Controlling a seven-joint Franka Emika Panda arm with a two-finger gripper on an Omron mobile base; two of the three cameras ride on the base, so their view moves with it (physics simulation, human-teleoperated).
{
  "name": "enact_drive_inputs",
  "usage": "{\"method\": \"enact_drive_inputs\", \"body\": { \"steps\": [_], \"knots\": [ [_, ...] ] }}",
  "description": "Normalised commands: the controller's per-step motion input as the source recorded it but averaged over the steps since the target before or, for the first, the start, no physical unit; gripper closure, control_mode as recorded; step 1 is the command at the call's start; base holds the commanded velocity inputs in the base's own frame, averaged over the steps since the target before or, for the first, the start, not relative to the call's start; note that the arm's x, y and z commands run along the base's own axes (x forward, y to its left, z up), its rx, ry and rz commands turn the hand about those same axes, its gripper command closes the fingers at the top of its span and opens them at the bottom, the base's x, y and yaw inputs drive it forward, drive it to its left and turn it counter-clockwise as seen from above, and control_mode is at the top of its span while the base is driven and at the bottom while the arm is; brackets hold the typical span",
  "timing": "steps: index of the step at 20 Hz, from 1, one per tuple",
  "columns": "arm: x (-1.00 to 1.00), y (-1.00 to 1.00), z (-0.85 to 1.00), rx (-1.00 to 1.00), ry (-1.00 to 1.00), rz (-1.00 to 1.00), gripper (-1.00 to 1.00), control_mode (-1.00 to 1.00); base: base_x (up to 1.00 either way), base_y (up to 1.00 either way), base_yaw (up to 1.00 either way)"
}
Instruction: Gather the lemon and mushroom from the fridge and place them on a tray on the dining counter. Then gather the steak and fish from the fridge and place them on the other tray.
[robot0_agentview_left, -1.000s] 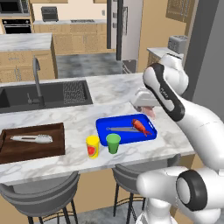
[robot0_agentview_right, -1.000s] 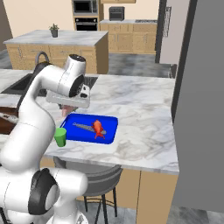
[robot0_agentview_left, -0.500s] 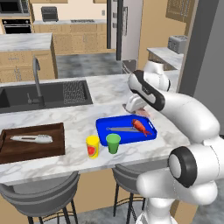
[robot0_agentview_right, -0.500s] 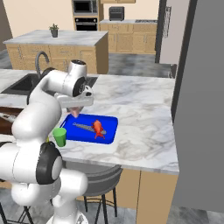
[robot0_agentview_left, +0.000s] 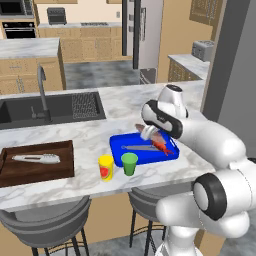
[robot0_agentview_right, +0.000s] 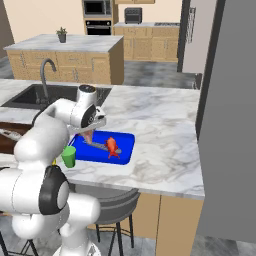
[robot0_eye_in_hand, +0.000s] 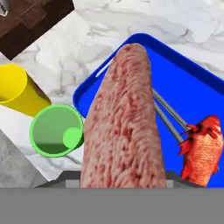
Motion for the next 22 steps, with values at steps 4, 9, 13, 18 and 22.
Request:
{"method": "enact_drive_inputs", "body": {
  "steps": [4,9,13,18,22],
  "knots": [
    [0.43,0.0,-0.41,-0.02,-0.02,0.05,1.0,-1.0,0.0,0.0,0.0],
    [0.44,0.0,-0.37,-0.03,0.0,0.06,1.0,-1.0,0.0,0.0,0.0],
    [0.3,0.06,-0.34,-0.03,0.0,0.05,1.0,-1.0,0.0,0.0,0.0],
    [0.2,0.07,-0.22,-0.01,0.0,0.05,1.0,-1.0,0.0,0.0,0.0],
    [0.17,0.05,-0.22,0.0,0.0,0.06,1.0,-1.0,0.0,0.0,0.0]
  ]
}}
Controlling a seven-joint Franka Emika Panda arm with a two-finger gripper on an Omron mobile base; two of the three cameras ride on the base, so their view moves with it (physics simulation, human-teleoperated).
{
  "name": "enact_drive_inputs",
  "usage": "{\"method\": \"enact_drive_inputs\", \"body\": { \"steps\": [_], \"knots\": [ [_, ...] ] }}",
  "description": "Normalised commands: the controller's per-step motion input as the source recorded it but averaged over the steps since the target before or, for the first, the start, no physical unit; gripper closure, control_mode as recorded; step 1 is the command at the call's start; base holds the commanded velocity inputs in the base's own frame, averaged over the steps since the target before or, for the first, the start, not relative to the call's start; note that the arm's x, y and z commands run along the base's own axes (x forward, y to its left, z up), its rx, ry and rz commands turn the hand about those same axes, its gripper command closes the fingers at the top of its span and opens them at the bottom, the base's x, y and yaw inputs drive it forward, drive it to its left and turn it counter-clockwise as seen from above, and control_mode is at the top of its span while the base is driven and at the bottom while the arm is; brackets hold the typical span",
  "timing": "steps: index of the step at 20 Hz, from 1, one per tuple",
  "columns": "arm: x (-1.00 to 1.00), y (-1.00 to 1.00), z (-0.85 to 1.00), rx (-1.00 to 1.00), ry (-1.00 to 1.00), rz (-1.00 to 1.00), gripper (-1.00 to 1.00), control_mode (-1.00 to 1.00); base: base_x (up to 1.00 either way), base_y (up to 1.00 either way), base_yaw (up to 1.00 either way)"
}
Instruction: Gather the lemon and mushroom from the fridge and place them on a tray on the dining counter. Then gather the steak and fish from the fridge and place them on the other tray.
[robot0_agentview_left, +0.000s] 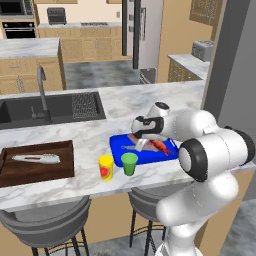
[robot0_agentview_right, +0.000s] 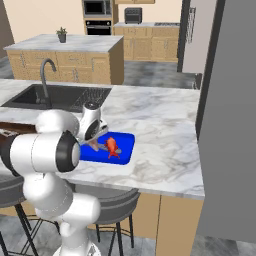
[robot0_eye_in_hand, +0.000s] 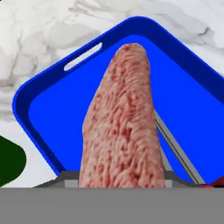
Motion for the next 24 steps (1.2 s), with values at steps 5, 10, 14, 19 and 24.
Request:
{"method": "enact_drive_inputs", "body": {
  "steps": [5,10,14,19,24],
  "knots": [
    [0.21,0.0,-0.2,0.0,0.0,0.09,1.0,-1.0,0.0,0.0,0.0],
    [0.23,0.0,-0.17,0.0,0.02,0.11,1.0,-1.0,0.0,0.0,0.0],
    [0.2,0.0,-0.21,0.0,0.02,0.11,1.0,-1.0,0.0,0.0,0.0],
    [0.2,0.01,-0.23,0.0,0.02,0.1,1.0,-1.0,0.0,0.0,0.0],
    [0.26,0.06,-0.23,0.0,0.01,0.09,1.0,-1.0,0.0,0.0,0.0]
  ]
}}
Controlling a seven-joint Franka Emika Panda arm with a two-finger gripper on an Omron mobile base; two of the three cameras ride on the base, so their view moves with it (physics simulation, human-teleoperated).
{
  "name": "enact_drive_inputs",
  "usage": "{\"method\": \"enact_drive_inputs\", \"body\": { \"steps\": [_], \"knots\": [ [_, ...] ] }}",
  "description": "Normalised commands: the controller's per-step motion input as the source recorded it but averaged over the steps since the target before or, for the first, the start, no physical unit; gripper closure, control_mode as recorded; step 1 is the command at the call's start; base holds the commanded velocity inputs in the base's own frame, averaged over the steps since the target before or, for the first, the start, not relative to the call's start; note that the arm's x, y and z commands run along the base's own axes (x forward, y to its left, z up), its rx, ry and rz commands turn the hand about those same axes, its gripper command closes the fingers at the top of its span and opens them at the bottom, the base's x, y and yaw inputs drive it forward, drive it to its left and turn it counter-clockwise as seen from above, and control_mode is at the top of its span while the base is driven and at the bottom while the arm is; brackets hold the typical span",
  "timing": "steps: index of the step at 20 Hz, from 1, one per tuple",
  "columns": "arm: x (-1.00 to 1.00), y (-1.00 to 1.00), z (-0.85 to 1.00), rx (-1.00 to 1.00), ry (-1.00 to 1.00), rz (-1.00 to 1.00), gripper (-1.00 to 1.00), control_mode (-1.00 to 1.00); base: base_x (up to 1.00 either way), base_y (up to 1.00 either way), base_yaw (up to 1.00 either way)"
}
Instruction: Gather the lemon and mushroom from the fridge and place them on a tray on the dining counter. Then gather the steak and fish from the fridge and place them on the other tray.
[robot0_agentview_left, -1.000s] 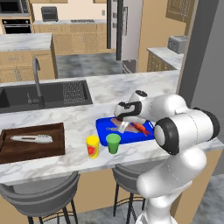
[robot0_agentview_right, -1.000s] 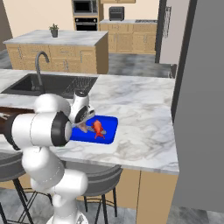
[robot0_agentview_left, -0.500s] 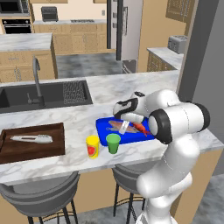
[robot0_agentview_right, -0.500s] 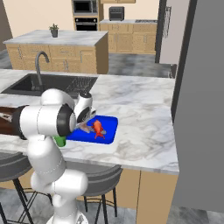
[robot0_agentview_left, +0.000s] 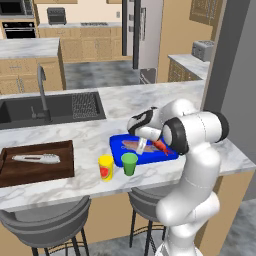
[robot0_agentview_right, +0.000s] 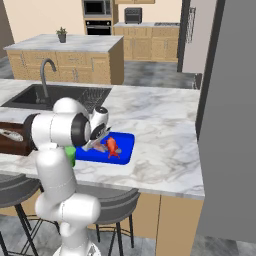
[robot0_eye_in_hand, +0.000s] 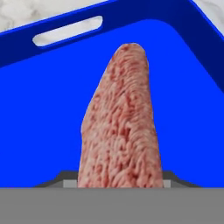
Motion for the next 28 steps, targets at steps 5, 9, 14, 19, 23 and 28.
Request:
{"method": "enact_drive_inputs", "body": {
  "steps": [5,9,14,19,23,28],
  "knots": [
    [0.22,0.06,-0.23,-0.01,0.02,0.03,-1.0,-1.0,0.0,0.0,0.0],
    [-0.06,0.02,0.11,0.0,-0.05,0.02,-1.0,-1.0,0.0,0.0,0.0],
    [-0.26,0.02,0.53,0.0,-0.05,0.0,-1.0,-1.0,0.0,0.0,0.0],
    [-0.28,0.0,0.72,0.0,0.0,0.0,-1.0,-1.0,0.0,0.0,0.0],
    [-0.44,0.0,0.74,0.0,0.0,0.0,-1.0,-1.0,0.0,0.0,0.0],
    [-0.72,0.0,0.64,0.0,-0.05,-0.01,-1.0,-1.0,0.0,0.0,0.0]
  ]
}}
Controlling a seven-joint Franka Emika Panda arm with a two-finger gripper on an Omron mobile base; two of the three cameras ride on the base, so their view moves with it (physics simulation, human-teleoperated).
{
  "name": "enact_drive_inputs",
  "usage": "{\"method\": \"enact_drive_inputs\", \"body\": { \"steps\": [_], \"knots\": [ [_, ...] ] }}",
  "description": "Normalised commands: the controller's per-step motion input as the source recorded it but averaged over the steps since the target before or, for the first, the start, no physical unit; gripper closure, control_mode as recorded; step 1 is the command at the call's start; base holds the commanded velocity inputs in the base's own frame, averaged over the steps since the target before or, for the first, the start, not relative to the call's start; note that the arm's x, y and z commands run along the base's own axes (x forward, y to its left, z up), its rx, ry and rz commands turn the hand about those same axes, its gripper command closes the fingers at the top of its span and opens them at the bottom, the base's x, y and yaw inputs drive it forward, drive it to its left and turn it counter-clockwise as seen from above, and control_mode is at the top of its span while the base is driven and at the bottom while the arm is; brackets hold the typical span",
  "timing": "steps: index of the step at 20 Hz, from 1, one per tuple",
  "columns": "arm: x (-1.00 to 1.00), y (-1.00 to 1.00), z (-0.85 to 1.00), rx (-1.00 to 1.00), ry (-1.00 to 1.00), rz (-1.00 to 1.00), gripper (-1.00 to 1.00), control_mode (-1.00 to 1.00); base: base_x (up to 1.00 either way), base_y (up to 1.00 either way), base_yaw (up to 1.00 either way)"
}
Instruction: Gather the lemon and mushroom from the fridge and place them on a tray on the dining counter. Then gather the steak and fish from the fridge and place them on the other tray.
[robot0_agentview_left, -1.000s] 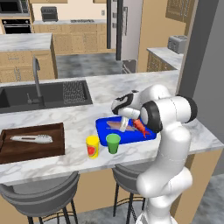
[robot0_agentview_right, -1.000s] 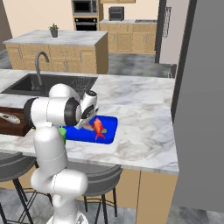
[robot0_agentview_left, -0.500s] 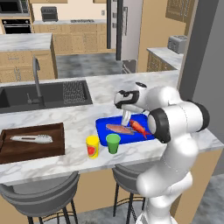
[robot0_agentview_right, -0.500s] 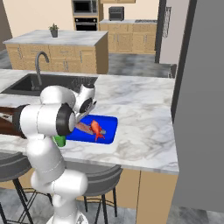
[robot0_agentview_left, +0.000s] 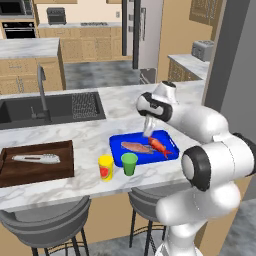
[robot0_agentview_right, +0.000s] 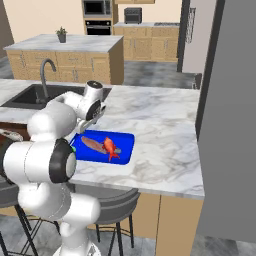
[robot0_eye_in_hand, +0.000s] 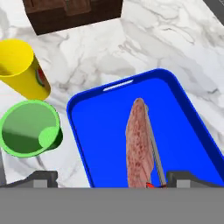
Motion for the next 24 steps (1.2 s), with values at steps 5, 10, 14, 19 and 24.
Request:
{"method": "enact_drive_inputs", "body": {
  "steps": [5,10,14,19,24],
  "knots": [
    [-0.97,0.0,0.45,0.0,-0.14,-0.08,-1.0,-1.0,0.0,0.0,0.0],
    [-1.0,0.02,0.4,0.0,-0.17,-0.17,-1.0,-1.0,0.0,0.0,0.0],
    [-1.0,0.1,0.39,0.0,-0.17,-0.22,-1.0,-1.0,0.0,0.0,0.0],
    [-0.98,0.14,0.38,0.0,-0.13,-0.25,-1.0,-1.0,0.0,0.0,0.0],
    [-1.0,0.01,0.52,0.0,-0.11,-0.22,-1.0,-1.0,0.0,0.0,0.0]
  ]
}}
